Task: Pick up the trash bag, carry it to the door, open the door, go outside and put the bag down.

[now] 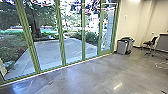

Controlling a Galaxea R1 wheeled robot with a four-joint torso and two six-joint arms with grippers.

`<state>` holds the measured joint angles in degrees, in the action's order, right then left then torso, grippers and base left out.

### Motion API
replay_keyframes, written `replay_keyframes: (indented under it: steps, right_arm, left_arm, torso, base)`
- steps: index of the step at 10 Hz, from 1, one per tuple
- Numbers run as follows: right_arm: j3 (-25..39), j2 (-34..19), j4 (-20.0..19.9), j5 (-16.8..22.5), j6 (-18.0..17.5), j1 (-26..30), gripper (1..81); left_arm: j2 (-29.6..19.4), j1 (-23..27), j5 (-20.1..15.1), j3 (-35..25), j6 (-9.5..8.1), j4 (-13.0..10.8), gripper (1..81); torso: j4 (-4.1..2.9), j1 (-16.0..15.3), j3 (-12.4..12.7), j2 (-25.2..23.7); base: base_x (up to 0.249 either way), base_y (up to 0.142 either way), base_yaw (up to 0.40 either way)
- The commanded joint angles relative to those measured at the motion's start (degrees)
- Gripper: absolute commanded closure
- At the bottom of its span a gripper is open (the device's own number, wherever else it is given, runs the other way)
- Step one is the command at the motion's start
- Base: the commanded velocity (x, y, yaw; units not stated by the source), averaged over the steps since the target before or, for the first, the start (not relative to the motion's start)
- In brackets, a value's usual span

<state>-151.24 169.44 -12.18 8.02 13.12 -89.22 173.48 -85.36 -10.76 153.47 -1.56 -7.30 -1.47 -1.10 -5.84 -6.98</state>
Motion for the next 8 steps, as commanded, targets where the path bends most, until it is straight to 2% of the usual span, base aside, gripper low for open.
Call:
replay_keyframes:
  steps: [1,3,5,8]
  right_arm:
    - [0.0,-0.2,0.0,4.0,0.3,2.8,1.0]
    - [0.0,-0.2,0.0,4.0,0.3,2.8,1.0]
    - [0.0,-0.1,0.0,4.0,0.3,2.8,1.0]
    - [0.0,0.0,0.0,4.0,0.3,2.8,1.0]
  left_arm:
    - [-0.1,3.0,-3.5,-0.1,0.24,-0.3,81.1]
    - [0.0,3.0,-3.5,-0.1,0.24,-0.3,81.1]
    - [0.1,3.0,-3.5,-0.1,0.24,-1.6,81.1]
    - [0.0,3.0,-3.5,-0.1,0.24,-1.9,81.1]
  torso:
    - [-0.05,0.0,0.0,0.0]
    - [0.13,0.0,0.0,0.0]
    - [0.13,0.0,0.0,0.0]
    - [0.13,0.1,0.0,0.0]
  base:
    - [0.000,0.000,0.000]
    - [0.000,0.000,0.000]
    - [0.000,0.000,0.000]
    - [0.074,0.000,0.000]
